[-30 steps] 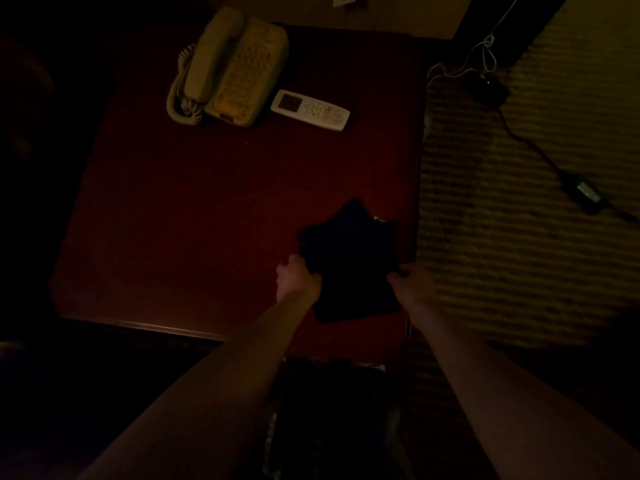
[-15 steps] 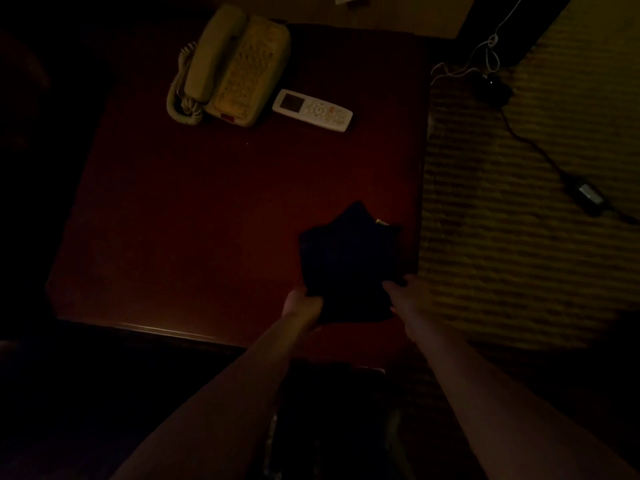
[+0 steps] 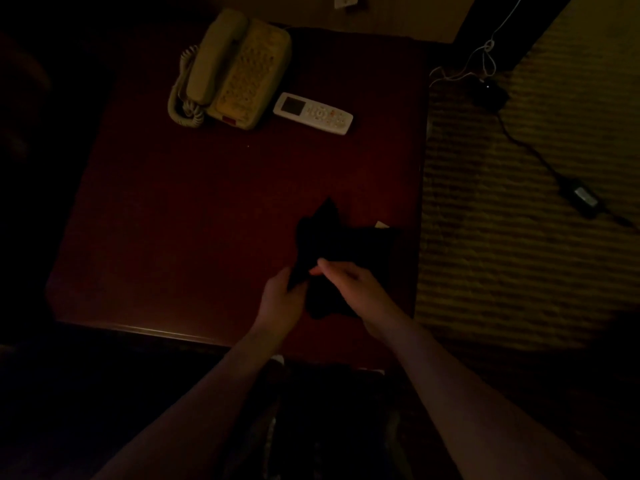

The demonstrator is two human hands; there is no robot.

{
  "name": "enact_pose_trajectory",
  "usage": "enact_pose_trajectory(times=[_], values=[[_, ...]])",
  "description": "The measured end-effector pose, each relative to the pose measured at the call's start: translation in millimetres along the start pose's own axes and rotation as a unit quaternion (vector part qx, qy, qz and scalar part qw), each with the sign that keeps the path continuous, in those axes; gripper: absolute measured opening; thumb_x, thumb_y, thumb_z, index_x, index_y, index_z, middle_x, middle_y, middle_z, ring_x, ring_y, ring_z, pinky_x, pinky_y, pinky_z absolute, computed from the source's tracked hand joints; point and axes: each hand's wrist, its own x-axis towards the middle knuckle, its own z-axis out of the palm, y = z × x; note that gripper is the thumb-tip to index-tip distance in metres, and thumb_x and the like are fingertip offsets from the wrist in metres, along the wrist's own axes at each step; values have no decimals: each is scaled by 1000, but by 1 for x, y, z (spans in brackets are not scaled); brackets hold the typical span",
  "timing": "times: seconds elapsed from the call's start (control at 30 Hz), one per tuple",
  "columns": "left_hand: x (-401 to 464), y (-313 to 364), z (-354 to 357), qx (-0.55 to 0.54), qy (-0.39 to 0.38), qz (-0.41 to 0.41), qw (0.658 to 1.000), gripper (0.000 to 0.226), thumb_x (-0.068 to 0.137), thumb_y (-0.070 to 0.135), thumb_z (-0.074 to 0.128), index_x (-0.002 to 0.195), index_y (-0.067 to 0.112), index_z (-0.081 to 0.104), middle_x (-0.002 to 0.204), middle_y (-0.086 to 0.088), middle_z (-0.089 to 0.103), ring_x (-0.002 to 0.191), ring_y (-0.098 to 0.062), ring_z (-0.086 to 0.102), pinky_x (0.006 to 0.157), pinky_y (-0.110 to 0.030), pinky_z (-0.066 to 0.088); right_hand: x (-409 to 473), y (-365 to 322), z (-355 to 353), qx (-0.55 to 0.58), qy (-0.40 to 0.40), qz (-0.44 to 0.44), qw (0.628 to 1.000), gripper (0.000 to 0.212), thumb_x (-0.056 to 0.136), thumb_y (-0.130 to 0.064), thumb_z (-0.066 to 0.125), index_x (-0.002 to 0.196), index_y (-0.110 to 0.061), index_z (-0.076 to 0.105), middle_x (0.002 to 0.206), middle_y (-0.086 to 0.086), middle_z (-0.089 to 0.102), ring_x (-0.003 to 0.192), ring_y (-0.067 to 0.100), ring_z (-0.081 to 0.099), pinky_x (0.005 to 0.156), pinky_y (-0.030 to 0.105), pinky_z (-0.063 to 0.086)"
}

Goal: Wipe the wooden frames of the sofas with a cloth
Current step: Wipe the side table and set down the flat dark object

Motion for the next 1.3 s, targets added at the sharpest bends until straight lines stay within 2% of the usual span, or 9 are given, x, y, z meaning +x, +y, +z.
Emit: enact_pose_trajectory(times=[0.13, 0.2, 0.3, 0.37, 0.47, 0.63, 0.8, 1.03, 1.3], values=[[12, -16, -40, -290, 124, -110, 942, 32, 97, 6, 45, 129, 10, 49, 116, -11, 61, 104, -25, 62, 80, -31, 53, 8, 16, 1, 5, 90, 35, 995, 28, 96, -42, 47, 112, -26, 63, 115, -2, 60, 98, 15, 58, 86, 34, 49], [16, -29, -64, -341, 148, -126, 920, 41, 98, 4, 42, 138, 11, 42, 120, -12, 59, 100, -26, 63, 75, -31, 56, 15, 30, -3, -63, 148, 35, 986, 25, 97, -32, 48, 115, -19, 61, 115, 3, 61, 92, 17, 60, 75, 30, 50], [19, -54, -91, -244, 212, -137, 936, 41, 96, -2, 39, 137, 4, 41, 118, -17, 57, 105, -34, 58, 76, -33, 54, 24, 53, -10, -186, 220, 45, 957, 31, 98, -26, 47, 126, -15, 55, 123, 8, 54, 95, 20, 57, 66, 27, 47], [19, -74, -103, -183, 244, -173, 937, 43, 92, -6, 39, 134, 3, 44, 123, -16, 55, 112, -34, 54, 94, -43, 48, 28, 65, -14, -222, 282, 83, 930, 39, 96, -28, 51, 133, -17, 49, 133, 14, 44, 108, 26, 52, 77, 26, 46], [21, -92, -113, -38, 283, -203, 936, 43, 87, -4, 45, 130, -1, 42, 127, -22, 52, 114, -38, 53, 98, -49, 45, 32, 75, -18, -260, 318, 130, 902, 51, 92, -35, 55, 137, -16, 42, 136, 17, 41, 118, 33, 46, 91, 35, 46], [37, -81, -122, 39, 270, -180, 945, 53, 87, 17, 63, 132, 4, 39, 131, -17, 48, 119, -33, 50, 99, -49, 45, 40, 68, -11, -191, 252, 144, 938, 55, 94, -41, 53, 138, -11, 38, 130, 12, 52, 110, 28, 55, 67, 25, 41], [51, -70, -139, 161, 199, -157, 954, 26, 94, 10, 54, 112, -7, 61, 115, -27, 60, 107, -40, 58, 89, -41, 49, 45, 62, 4, -159, 247, 152, 944, 49, 97, -30, 51, 139, -8, 38, 136, 14, 48, 119, 29, 49, 85, 29, 44], [32, -79, -153, 239, 293, -86, 922, 22, 96, 6, 43, 107, -3, 60, 103, -19, 60, 95, -35, 58, 71, -36, 42, 33, 63, -1, -115, 283, 58, 950, 38, 99, -19, 46, 136, -10, 43, 138, 10, 46, 125, 26, 45, 96, 30, 38], [27, -101, -137, 228, 189, -91, 951, 43, 91, 20, 60, 129, 3, 47, 122, -15, 53, 113, -31, 51, 95, -45, 45, 24, 81, 0, -33, 220, 75, 972, 40, 98, -19, 47, 138, -14, 42, 124, 0, 49, 106, 17, 50, 85, 29, 42]])
